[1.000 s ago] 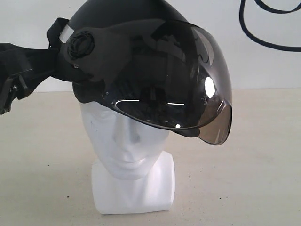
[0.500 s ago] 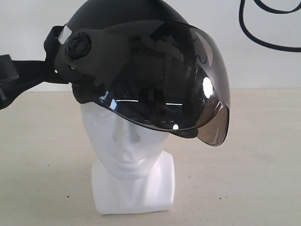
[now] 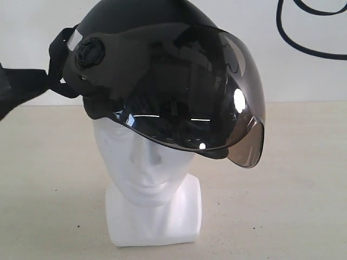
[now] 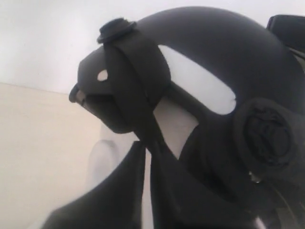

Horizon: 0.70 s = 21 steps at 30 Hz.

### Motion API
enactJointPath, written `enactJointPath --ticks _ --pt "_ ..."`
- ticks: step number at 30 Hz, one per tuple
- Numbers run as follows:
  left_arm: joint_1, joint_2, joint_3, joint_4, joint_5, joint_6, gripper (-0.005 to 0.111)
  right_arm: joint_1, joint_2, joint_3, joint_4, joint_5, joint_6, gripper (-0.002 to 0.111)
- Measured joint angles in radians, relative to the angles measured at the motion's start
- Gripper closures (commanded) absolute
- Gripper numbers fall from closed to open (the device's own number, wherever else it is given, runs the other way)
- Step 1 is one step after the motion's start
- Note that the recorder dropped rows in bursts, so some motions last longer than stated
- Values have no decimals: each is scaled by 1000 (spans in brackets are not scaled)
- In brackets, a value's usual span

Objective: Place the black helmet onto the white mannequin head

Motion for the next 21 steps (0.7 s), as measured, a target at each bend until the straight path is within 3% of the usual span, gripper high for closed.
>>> enactJointPath --ticks 6,13,21 --pt "0 -89 -78 31 206 44 96 0 0 -5 -18 0 0 108" --pt "0 -87 -89 -36 217 52 48 0 0 -5 -22 4 0 108" --pt "0 25 -89 -163 158 52 45 0 0 -7 -29 6 0 108"
